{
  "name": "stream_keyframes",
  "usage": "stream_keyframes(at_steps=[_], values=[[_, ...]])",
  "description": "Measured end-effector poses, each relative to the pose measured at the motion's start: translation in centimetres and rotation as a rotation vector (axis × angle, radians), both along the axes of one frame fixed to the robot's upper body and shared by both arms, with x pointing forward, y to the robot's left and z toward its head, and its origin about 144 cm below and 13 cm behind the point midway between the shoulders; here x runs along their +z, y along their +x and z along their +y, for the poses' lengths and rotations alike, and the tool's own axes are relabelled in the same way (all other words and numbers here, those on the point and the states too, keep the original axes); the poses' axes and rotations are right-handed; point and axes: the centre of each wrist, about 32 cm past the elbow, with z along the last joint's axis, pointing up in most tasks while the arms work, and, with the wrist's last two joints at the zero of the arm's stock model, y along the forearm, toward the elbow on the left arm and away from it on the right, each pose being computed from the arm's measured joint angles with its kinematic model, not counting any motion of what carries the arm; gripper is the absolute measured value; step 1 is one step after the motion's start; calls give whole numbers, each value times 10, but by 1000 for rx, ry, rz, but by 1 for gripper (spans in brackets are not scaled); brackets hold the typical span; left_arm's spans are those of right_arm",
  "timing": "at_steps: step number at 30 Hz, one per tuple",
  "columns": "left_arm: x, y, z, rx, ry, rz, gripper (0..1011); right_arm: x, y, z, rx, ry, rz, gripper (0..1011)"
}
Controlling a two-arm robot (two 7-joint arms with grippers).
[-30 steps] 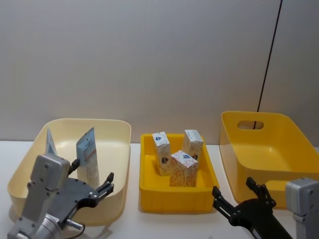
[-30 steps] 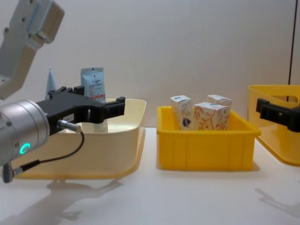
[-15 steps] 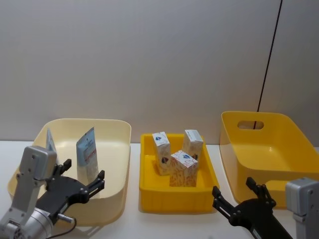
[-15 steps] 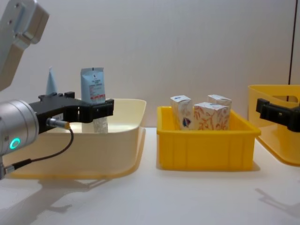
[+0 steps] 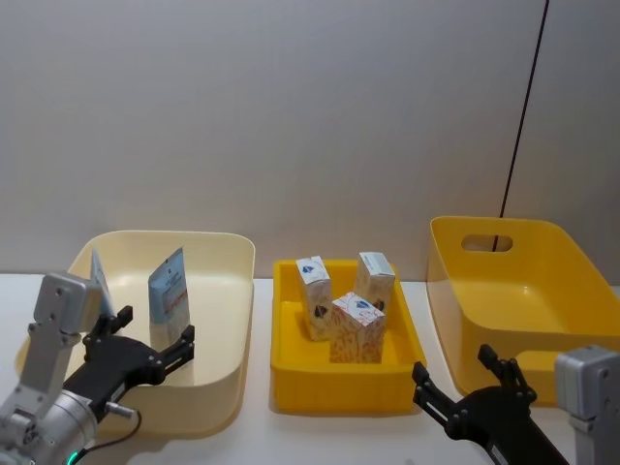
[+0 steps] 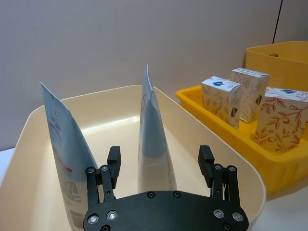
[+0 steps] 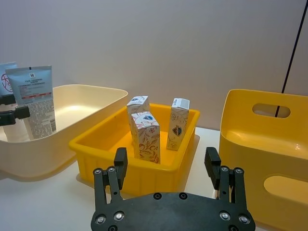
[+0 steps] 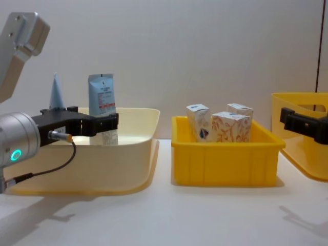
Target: Bimanual collaborative sorting of washing and personal care products
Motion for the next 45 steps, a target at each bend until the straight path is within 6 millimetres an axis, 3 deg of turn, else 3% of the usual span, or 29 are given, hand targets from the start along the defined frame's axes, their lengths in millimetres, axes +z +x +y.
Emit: stream_keyframes(at_steps=[21, 25, 36, 37, 44, 45], values=[[1, 38, -9, -52, -20, -12, 1003, 0, 0, 0, 0, 0, 0, 1001], [2, 41, -10, -54, -20, -12, 957, 0, 0, 0, 0, 0, 0, 1001], [3, 46, -12, -59, -19, -12, 660, 0, 0, 0, 0, 0, 0, 1001], [3, 47, -12, -60, -19, -12, 590, 0, 0, 0, 0, 0, 0, 1001], [3, 48, -12, -61, -19, -12, 400, 0, 0, 0, 0, 0, 0, 1001], [3, 48, -13, -61, -19, -12, 336, 0, 0, 0, 0, 0, 0, 1001]])
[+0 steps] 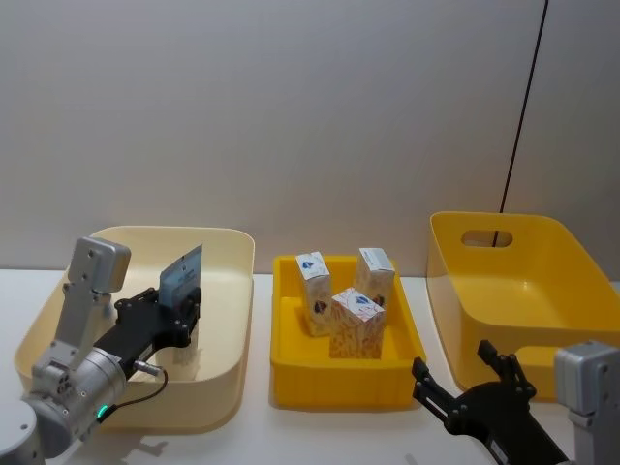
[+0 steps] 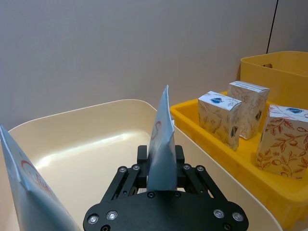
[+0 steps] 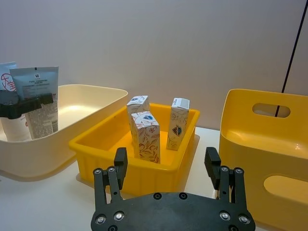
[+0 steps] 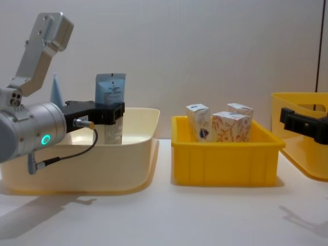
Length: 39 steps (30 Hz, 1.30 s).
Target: Bimanual collaborative sorting of washing and personal care products
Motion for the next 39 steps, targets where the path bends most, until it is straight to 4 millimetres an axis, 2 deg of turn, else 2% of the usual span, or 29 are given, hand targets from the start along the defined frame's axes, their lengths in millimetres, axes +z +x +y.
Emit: stream_keyframes(at_steps=[8, 16, 28, 39], values=[[0, 0, 1, -3, -5, -8, 244, 0, 0, 0, 0, 0, 0, 1001], [3, -1, 4, -24, -33, -55, 241, 0, 0, 0, 0, 0, 0, 1001], [32, 2, 11, -147, -110, -164, 241, 0, 0, 0, 0, 0, 0, 1001], [50, 5, 4, -289, -175, -201, 240, 0, 0, 0, 0, 0, 0, 1001]])
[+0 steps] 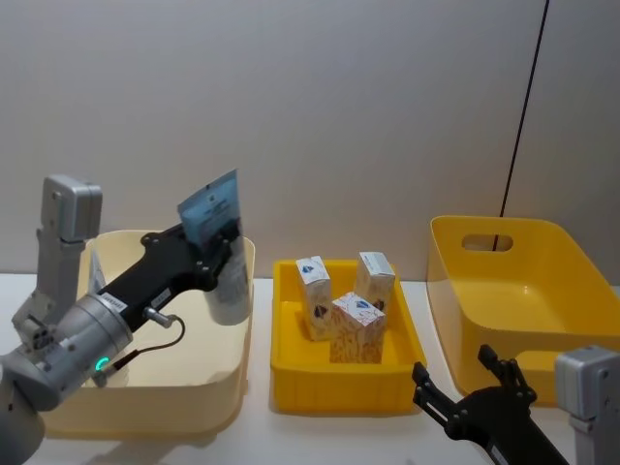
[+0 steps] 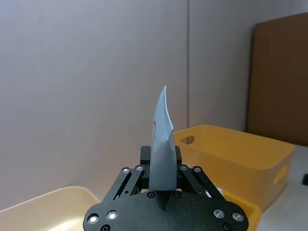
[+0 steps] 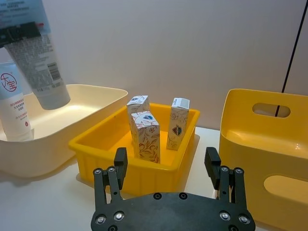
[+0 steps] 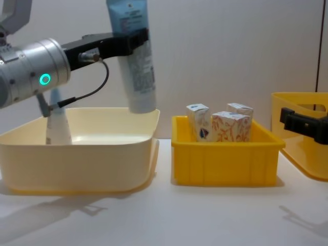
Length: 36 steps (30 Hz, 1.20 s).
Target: Bimanual collaborative sorting of washing and personal care products
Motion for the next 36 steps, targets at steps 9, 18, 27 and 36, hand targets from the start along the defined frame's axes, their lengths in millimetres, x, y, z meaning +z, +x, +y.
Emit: stream_keyframes(at_steps=[9, 18, 27, 36], values=[[8, 3, -12, -125, -34, 3, 241, 0, 0, 0, 0, 0, 0, 1001], [10, 8, -34, -286, -71, 33, 240, 0, 0, 0, 0, 0, 0, 1001], [7, 14, -57, -397, -90, 63, 240, 0, 0, 0, 0, 0, 0, 1001], [3, 16, -72, -446, -93, 83, 240, 0, 0, 0, 1, 0, 0, 1001]])
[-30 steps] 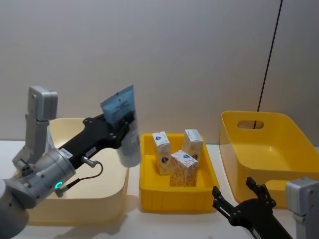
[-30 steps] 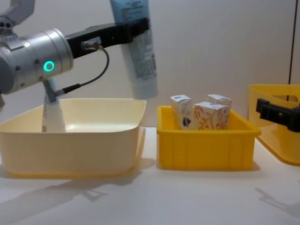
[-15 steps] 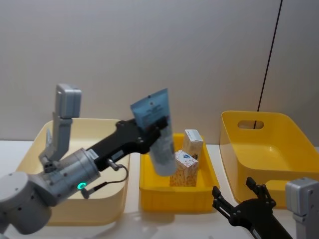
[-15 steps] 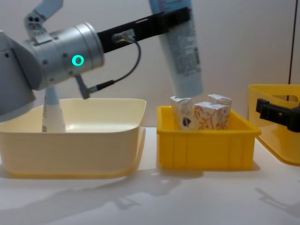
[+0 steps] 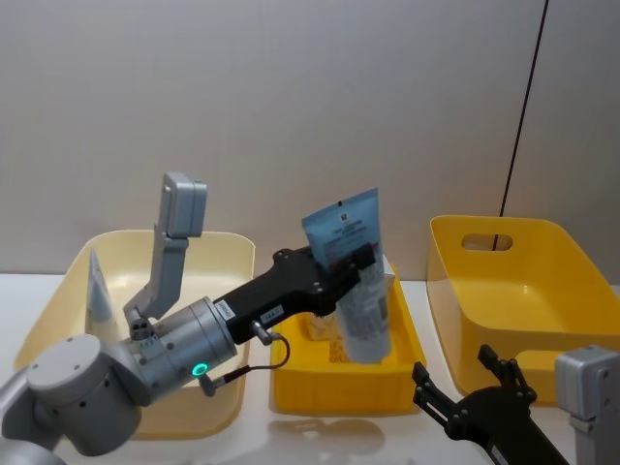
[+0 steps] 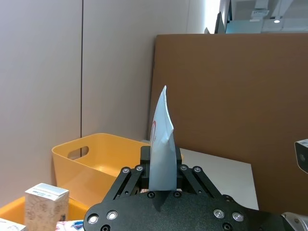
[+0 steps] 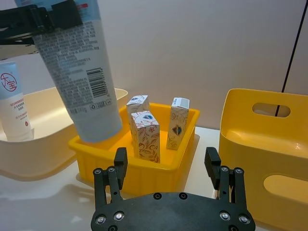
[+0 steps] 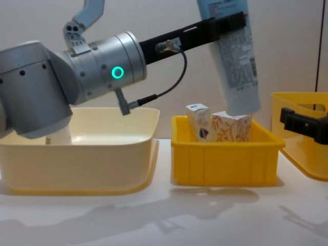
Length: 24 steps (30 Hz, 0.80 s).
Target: Bimanual collaborative sorting of washing and personal care products
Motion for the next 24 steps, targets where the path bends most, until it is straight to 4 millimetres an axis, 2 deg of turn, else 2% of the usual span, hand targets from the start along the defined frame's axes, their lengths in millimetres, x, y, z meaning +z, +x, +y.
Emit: stream_keyframes(at_steps=[8, 24], values=[[-1, 1, -6, -20, 0, 7, 241, 4, -1, -6, 42, -2, 4, 1001], [-3, 1, -12, -36, 0, 13, 240, 26, 8, -36, 221, -19, 40, 1001]])
